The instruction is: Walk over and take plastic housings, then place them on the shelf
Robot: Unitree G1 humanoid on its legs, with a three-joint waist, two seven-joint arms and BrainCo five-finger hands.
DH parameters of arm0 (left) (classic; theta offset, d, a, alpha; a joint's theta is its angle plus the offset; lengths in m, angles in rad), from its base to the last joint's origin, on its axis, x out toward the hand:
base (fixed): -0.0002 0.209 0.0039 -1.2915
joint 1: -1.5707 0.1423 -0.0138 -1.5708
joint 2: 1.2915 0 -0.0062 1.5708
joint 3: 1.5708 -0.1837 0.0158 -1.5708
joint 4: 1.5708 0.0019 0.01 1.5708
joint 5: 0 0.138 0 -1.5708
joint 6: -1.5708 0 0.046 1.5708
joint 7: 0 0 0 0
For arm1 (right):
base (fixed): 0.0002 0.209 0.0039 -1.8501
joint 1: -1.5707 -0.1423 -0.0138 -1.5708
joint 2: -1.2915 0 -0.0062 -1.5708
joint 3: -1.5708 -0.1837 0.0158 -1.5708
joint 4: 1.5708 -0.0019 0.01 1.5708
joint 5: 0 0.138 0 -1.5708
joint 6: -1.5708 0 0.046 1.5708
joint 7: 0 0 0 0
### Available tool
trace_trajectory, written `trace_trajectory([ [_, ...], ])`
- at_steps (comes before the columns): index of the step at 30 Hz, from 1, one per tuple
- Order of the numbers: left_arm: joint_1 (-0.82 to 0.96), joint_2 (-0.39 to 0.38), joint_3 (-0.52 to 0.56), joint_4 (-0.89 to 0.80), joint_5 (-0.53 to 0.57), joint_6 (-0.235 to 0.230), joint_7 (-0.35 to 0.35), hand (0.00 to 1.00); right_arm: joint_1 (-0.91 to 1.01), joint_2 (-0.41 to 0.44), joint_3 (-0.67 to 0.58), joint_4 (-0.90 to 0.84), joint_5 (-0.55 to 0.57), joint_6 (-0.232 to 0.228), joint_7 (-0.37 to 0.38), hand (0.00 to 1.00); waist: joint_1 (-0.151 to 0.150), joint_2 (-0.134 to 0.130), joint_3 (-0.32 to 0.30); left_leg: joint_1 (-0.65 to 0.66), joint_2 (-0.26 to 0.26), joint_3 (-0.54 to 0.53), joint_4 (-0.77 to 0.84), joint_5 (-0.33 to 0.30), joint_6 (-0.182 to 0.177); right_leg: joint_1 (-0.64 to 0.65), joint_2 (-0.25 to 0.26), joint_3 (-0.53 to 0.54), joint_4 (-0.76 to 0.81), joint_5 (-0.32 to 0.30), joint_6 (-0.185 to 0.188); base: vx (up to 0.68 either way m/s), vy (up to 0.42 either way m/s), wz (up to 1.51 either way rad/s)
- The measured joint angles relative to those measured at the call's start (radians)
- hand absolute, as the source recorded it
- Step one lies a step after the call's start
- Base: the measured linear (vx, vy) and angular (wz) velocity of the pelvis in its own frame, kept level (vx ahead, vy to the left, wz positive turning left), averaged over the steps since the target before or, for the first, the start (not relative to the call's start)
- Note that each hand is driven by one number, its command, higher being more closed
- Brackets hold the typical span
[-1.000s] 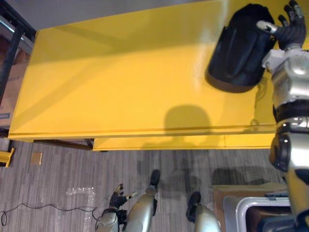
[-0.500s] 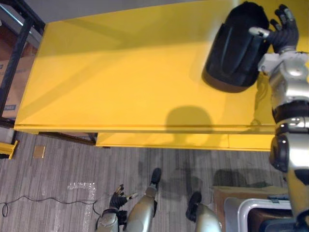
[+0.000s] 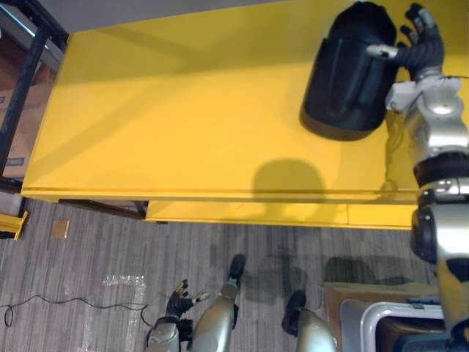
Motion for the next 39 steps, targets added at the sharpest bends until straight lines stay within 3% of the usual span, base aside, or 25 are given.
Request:
trace_trajectory([
  [3,0.002,-0.001,0.017,0.002,0.009,0.001,0.02,0.0,0.099,0.0,-0.105,-0.259,-0.058,-0.048,-0.102,0.0,-0.019,-0.021,-0.011,-0.001,0.0,0.007,-0.001,0.0,0.0,0.003,0.002,0.005,-0.016,0.004,0.005,0.01,-0.004,-0.05],
  [6,0.005,-0.002,0.062,0.017,0.039,0.002,0.036,0.0,0.187,0.001,-0.186,-0.449,-0.116,-0.087,-0.179,0.0,-0.052,-0.066,-0.037,-0.001,0.006,0.026,-0.002,-0.001,0.0,0.006,0.014,0.023,-0.048,0.02,0.01,0.02,-0.011,-0.2],
  [9,0.004,-0.005,0.087,0.037,0.041,0.003,0.036,0.0,0.229,0.022,-0.187,-0.545,-0.13,-0.125,-0.194,0.0,-0.072,-0.083,-0.057,0.003,0.018,0.041,-0.002,-0.001,0.0,0.02,0.033,0.042,-0.096,0.05,0.01,0.0,-0.015,-0.29],
  [11,0.004,-0.005,0.088,0.043,0.041,0.004,0.037,0.0,0.243,0.078,-0.164,-0.589,-0.072,-0.155,-0.168,0.0,-0.072,-0.082,-0.07,0.009,0.029,0.059,-0.002,-0.004,0.003,0.026,0.048,0.06,-0.126,0.075,0.008,-0.04,-0.01,-0.29],
  [15,0.004,-0.006,0.087,0.07,0.04,0.011,0.037,0.0,0.296,0.188,-0.058,-0.593,0.057,-0.164,-0.084,0.0,-0.072,-0.081,-0.078,0.02,0.045,0.065,-0.002,-0.007,0.007,0.048,0.071,0.07,-0.171,0.106,0.006,-0.07,-0.012,-0.16],
  [19,0.001,-0.005,0.086,0.072,0.038,0.018,0.038,0.0,0.308,0.313,0.086,-0.579,0.096,-0.145,-0.017,0.0,-0.064,-0.081,-0.078,0.019,0.055,0.063,-0.003,-0.006,0.007,0.057,0.085,0.073,-0.204,0.122,0.003,-0.06,-0.009,-0.04],
  [25,-0.007,-0.003,0.086,0.073,0.037,0.021,0.048,0.0,0.265,0.449,0.171,-0.459,0.125,-0.139,-0.006,0.0,-0.04,-0.081,-0.078,0.016,0.055,0.057,-0.003,-0.004,0.005,0.065,0.09,0.068,-0.215,0.137,0.002,0.02,-0.007,0.02],
  [39,-0.019,-0.003,0.078,0.079,0.039,0.04,0.083,0.0,0.169,0.686,0.248,-0.157,0.245,-0.101,0.001,0.0,-0.033,-0.079,-0.077,0.015,0.065,0.047,-0.003,-0.007,-0.001,0.082,0.103,0.057,-0.241,0.141,-0.004,0.02,-0.011,0.02],
])
